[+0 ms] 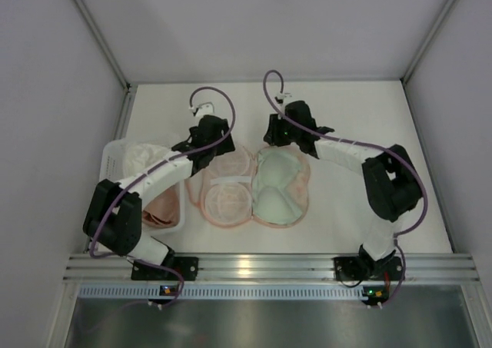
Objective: Place the bra in the laundry bag and zip it closed
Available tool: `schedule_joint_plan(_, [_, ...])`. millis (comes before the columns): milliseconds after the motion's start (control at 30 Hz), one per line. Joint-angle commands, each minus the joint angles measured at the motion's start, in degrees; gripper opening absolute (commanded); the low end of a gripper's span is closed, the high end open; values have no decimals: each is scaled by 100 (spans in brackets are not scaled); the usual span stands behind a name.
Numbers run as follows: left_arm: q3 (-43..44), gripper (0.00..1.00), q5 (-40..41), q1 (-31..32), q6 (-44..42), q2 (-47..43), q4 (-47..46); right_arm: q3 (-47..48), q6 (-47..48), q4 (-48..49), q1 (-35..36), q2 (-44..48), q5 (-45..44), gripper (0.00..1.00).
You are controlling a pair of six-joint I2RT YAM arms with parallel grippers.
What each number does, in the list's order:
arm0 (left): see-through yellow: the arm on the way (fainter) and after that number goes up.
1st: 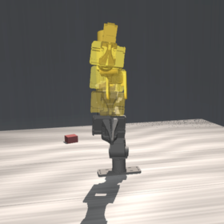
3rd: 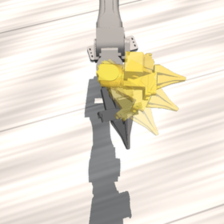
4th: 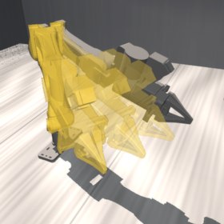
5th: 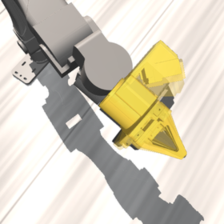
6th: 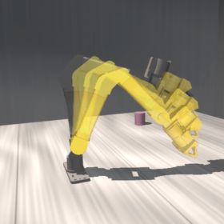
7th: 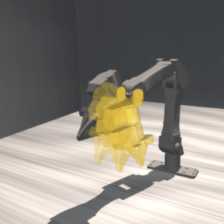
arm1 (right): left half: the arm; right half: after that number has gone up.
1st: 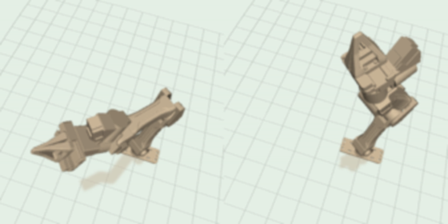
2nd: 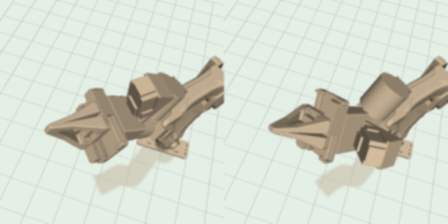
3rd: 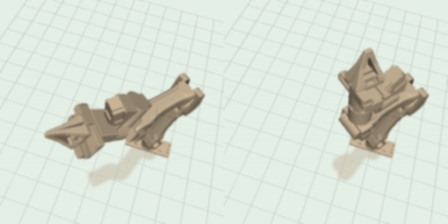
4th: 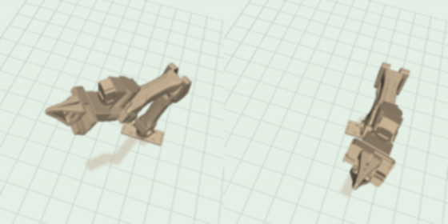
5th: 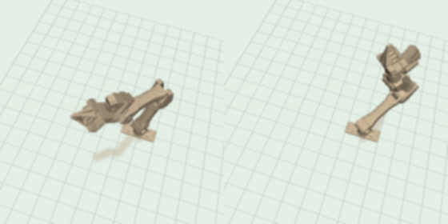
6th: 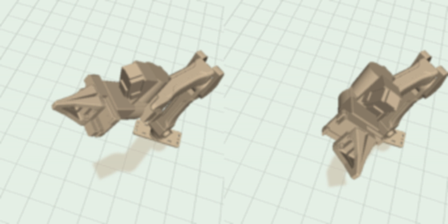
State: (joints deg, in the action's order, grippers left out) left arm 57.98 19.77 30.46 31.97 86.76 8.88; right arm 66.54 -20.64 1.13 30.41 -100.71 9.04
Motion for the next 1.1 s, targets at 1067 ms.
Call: schedule_joint_plan(1067, [-850,74,-360,-998,381,-72,474,517,526,-1035,703,-301,-1739,17])
